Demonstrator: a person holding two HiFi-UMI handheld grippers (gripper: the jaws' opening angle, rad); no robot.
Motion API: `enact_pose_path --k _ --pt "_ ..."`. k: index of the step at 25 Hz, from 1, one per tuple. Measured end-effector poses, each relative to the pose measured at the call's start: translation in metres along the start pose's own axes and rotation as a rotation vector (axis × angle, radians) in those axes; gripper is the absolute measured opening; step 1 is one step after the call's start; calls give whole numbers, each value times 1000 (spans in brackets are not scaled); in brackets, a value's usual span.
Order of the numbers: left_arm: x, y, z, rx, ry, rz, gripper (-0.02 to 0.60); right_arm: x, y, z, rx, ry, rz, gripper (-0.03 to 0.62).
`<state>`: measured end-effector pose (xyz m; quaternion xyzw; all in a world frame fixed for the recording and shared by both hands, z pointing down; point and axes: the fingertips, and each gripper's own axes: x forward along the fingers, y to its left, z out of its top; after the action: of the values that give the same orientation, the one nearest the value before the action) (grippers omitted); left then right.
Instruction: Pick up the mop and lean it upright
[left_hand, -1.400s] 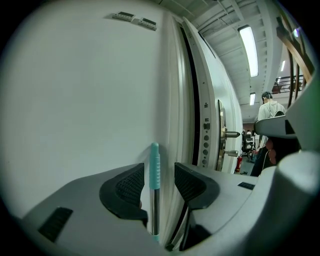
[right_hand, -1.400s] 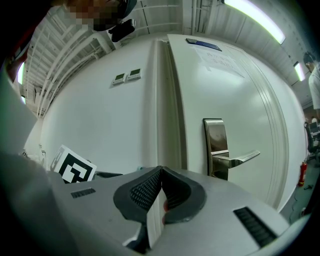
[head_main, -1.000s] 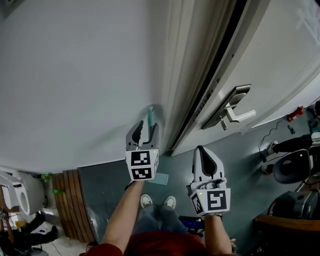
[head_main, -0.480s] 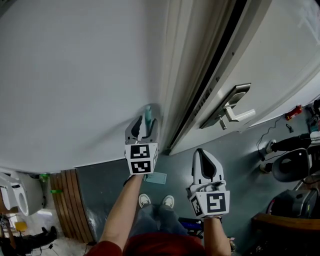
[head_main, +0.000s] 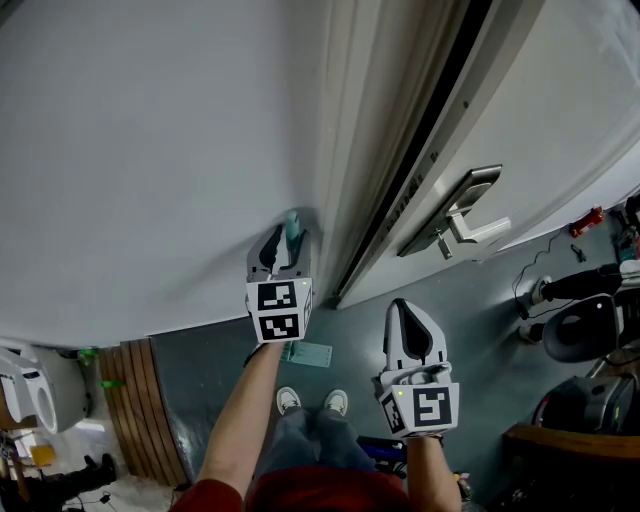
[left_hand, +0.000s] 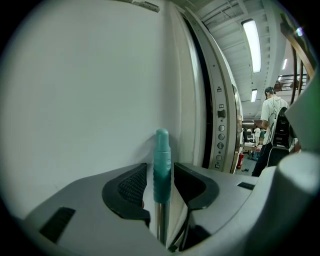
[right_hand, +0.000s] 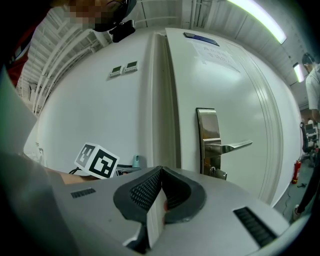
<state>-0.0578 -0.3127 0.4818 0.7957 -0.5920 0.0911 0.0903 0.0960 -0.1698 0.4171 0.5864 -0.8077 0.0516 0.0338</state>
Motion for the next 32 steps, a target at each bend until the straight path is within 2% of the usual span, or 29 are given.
enact_pose_path --k 8,20,32 --pt "0 0 -4 8 -12 13 120 4 -3 -3 7 5 -1 17" --pt "-9 2 -4 -12 -19 3 109 8 -2 -4 10 4 3 17" --pt "-49 2 -4 -14 -41 23 107 5 4 -1 10 -4 9 17"
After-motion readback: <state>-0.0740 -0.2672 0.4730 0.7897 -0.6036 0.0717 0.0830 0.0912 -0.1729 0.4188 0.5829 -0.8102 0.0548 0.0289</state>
